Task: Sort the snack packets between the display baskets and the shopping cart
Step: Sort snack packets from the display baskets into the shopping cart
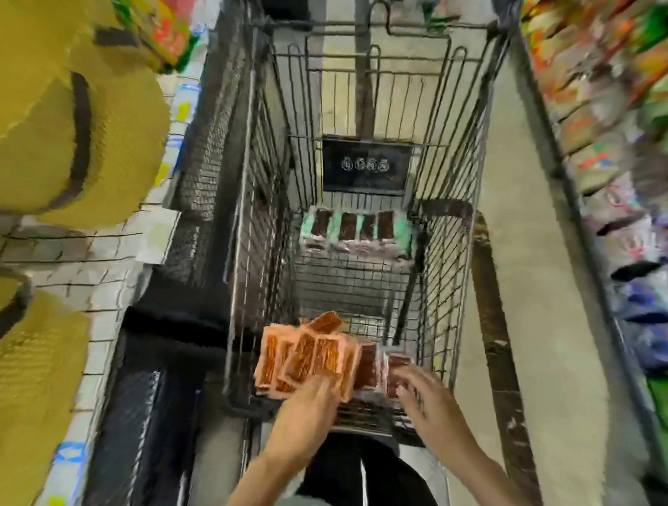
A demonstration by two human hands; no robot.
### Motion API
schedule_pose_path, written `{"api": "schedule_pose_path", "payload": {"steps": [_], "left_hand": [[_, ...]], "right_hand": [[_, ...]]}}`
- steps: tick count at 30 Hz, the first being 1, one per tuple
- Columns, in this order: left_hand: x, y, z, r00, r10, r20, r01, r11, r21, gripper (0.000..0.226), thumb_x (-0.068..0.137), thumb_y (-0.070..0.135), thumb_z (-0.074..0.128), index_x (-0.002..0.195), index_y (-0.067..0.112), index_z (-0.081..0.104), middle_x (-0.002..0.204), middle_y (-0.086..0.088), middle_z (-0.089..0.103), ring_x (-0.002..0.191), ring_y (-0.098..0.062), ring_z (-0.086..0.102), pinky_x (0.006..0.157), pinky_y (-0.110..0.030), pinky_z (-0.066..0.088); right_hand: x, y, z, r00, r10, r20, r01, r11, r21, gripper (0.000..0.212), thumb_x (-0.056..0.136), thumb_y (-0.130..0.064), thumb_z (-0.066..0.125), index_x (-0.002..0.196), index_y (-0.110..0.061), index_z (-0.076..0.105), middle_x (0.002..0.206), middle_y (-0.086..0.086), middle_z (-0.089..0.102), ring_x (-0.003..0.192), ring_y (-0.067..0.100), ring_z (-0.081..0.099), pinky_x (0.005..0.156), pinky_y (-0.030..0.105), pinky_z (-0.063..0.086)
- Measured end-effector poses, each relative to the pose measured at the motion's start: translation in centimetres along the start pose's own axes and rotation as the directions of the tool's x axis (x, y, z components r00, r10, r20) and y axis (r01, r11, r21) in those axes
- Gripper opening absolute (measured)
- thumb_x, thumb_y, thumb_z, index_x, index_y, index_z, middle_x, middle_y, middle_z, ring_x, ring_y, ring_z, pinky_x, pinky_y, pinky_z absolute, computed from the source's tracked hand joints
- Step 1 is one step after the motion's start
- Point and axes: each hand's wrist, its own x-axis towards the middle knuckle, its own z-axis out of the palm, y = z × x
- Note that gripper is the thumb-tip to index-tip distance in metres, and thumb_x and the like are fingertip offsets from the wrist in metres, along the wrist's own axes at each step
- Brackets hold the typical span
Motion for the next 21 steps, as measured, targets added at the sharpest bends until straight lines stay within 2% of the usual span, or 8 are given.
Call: {"api": "schedule_pose_path", "payload": {"steps": [2, 5, 6, 8, 10, 16, 19, 21], "left_hand": [[2.8, -0.3, 0.3, 0.996, 0.018, 0.092, -0.023, 0.998, 0.055, 0.036, 0.104, 0.023, 0.034, 0.139, 0.017, 0.039, 0.138, -0.003, 0.048, 0.122, -0.017, 0.049, 0.098, -0.025, 0.036], [7.0, -1.2, 2.1, 0.986, 0.124, 0.108, -0.136, 0.985, 0.110, 0.045, 0.090, 0.013, 0.064, 0.133, 0.005, 0.053, 0.127, -0.016, 0.061, 0.106, -0.027, 0.065, 0.084, -0.031, 0.054], [8.3, -1.3, 2.7, 0.981, 0.142, 0.133, -0.158, 0.981, 0.116, 0.047, 0.090, 0.012, 0.064, 0.134, 0.003, 0.052, 0.131, -0.020, 0.058, 0.112, -0.032, 0.062, 0.090, -0.036, 0.053], [10.8, -1.2, 3.5, 0.966, 0.121, 0.228, -0.151, 0.981, 0.119, 0.047, 0.100, 0.021, 0.045, 0.144, 0.006, 0.038, 0.148, -0.016, 0.040, 0.135, -0.029, 0.041, 0.112, -0.037, 0.031], [13.0, -1.9, 4.9, 0.960, 0.133, 0.245, -0.159, 0.983, 0.088, 0.045, 0.102, 0.028, 0.037, 0.144, 0.014, 0.037, 0.148, -0.010, 0.040, 0.137, -0.024, 0.037, 0.112, -0.030, 0.022], [18.1, -2.3, 8.3, 0.950, 0.159, 0.267, -0.226, 0.944, 0.240, 0.043, 0.100, 0.031, 0.042, 0.141, 0.019, 0.036, 0.142, -0.004, 0.044, 0.130, -0.019, 0.041, 0.109, -0.027, 0.025], [19.8, -2.1, 9.7, 0.935, 0.106, 0.339, -0.233, 0.903, 0.360, 0.048, 0.097, 0.032, 0.046, 0.141, 0.016, 0.034, 0.143, -0.005, 0.042, 0.135, -0.022, 0.035, 0.116, -0.034, 0.015], [20.3, -2.1, 10.4, 0.925, 0.057, 0.376, -0.232, 0.867, 0.441, 0.052, 0.095, 0.036, 0.050, 0.140, 0.013, 0.036, 0.143, -0.007, 0.043, 0.136, -0.025, 0.034, 0.118, -0.039, 0.010]], "right_hand": [[1.6, 0.9, 0.8, 0.997, 0.073, -0.023, -0.073, 0.997, 0.020, 0.032, 0.098, -0.020, 0.048, 0.130, -0.019, 0.054, 0.136, -0.007, 0.048, 0.122, -0.003, 0.036, 0.095, -0.003, 0.015], [4.1, 2.0, 2.6, 0.983, 0.177, -0.040, -0.176, 0.984, 0.026, 0.039, 0.098, -0.026, 0.049, 0.136, -0.023, 0.046, 0.143, -0.008, 0.040, 0.135, 0.007, 0.033, 0.106, 0.014, 0.018], [4.9, 2.3, 3.2, 0.980, 0.195, -0.046, -0.195, 0.981, 0.015, 0.041, 0.097, -0.027, 0.049, 0.138, -0.024, 0.042, 0.146, -0.008, 0.037, 0.137, 0.007, 0.029, 0.107, 0.016, 0.016], [6.7, 2.7, 4.2, 0.973, 0.227, -0.052, -0.226, 0.974, 0.012, 0.042, 0.097, -0.027, 0.048, 0.139, -0.023, 0.040, 0.148, -0.005, 0.035, 0.139, 0.009, 0.026, 0.110, 0.018, 0.013], [8.4, 3.4, 5.0, 0.943, 0.328, -0.059, -0.326, 0.944, 0.051, 0.038, 0.098, -0.029, 0.046, 0.135, -0.020, 0.043, 0.144, -0.002, 0.039, 0.134, 0.012, 0.034, 0.112, 0.023, 0.023], [11.3, 6.6, 7.1, 0.910, 0.414, -0.021, -0.414, 0.907, -0.074, 0.037, 0.098, -0.018, 0.041, 0.135, -0.012, 0.040, 0.140, 0.010, 0.039, 0.124, 0.016, 0.044, 0.097, 0.025, 0.037], [12.2, 7.5, 7.8, 0.899, 0.417, -0.136, -0.436, 0.884, -0.170, 0.032, 0.102, -0.038, 0.025, 0.127, -0.026, 0.043, 0.127, 0.003, 0.054, 0.095, 0.009, 0.060, 0.065, 0.022, 0.044], [13.0, 7.9, 8.3, 0.894, 0.426, -0.138, -0.446, 0.873, -0.196, 0.034, 0.102, -0.039, 0.022, 0.124, -0.026, 0.045, 0.127, 0.001, 0.055, 0.095, 0.015, 0.056, 0.072, 0.029, 0.042]]}}
